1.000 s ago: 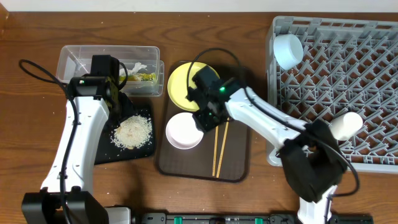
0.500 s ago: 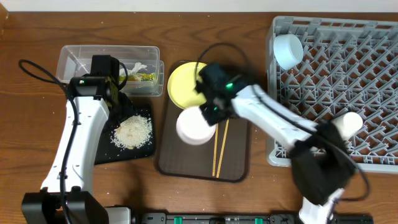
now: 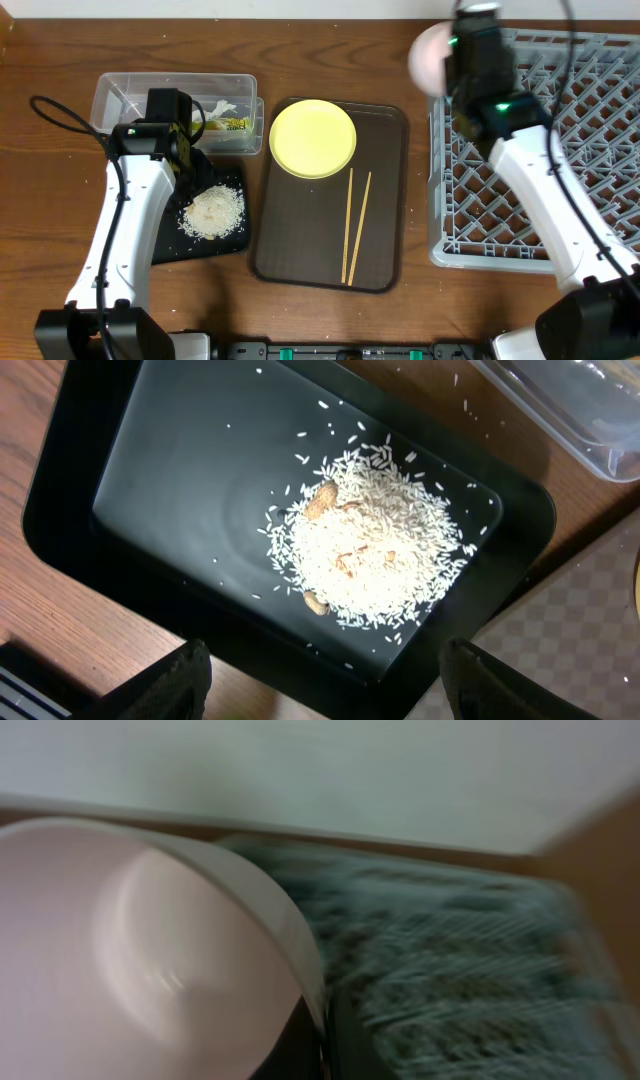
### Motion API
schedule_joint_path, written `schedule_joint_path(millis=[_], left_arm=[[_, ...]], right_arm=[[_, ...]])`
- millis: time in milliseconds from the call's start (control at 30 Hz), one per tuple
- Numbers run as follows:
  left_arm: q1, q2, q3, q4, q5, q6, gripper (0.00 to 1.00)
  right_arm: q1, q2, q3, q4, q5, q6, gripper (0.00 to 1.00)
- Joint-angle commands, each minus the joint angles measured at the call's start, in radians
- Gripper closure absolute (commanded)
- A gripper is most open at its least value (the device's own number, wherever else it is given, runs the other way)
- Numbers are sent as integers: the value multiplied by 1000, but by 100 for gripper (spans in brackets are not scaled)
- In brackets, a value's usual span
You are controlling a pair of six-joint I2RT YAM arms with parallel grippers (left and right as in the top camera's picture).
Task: Sort waste into correct bins and load items into the dishwasher rack
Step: 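Carry the white bowl right and set it in the dish rack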
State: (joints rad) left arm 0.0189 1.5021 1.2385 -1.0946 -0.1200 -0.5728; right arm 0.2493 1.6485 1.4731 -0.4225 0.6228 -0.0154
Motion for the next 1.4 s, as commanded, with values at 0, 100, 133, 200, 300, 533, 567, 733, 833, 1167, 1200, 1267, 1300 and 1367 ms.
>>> schedule_joint_path(millis=[0, 100, 133, 200, 300, 533, 567, 733, 833, 1167, 1200, 1267, 1300, 1367], left_arm=[[4, 2, 9, -4, -19, -6, 24], [4, 2, 9, -4, -19, -6, 24], [4, 2, 9, -4, -19, -6, 24], [4, 2, 9, -4, -19, -6, 24], [4, 2, 9, -4, -19, -6, 24], [4, 2, 9, -4, -19, -6, 24], [4, 2, 9, -4, -19, -6, 24], [4, 2, 9, -4, -19, -5, 24], [4, 2, 9, -4, -19, -5, 24], [4, 2, 9, -3, -19, -5, 24], [4, 2, 9, -3, -19, -5, 24], [4, 2, 9, -4, -19, -5, 24], [4, 2, 9, -4, -19, -5, 24], [4, 2, 9, -4, -19, -5, 24]], right_arm=[[-77, 22, 11, 85, 278, -83, 99], [-133, 56, 11, 186, 327, -173, 99], [-149, 71, 11, 214, 339, -203, 99], [-177, 103, 11, 262, 378, -259, 99], [-219, 155, 11, 322, 433, -328, 99], [-262, 256, 11, 303, 441, -334, 99], [-262, 268, 11, 301, 449, -333, 99], [-261, 314, 11, 267, 444, -329, 99], [-255, 334, 11, 224, 439, -325, 99], [-211, 347, 11, 113, 417, -221, 99], [-201, 347, 11, 89, 416, -201, 99], [-182, 347, 11, 24, 416, -144, 99], [-174, 347, 11, -11, 415, -98, 99], [-158, 347, 11, -92, 376, 6, 97]])
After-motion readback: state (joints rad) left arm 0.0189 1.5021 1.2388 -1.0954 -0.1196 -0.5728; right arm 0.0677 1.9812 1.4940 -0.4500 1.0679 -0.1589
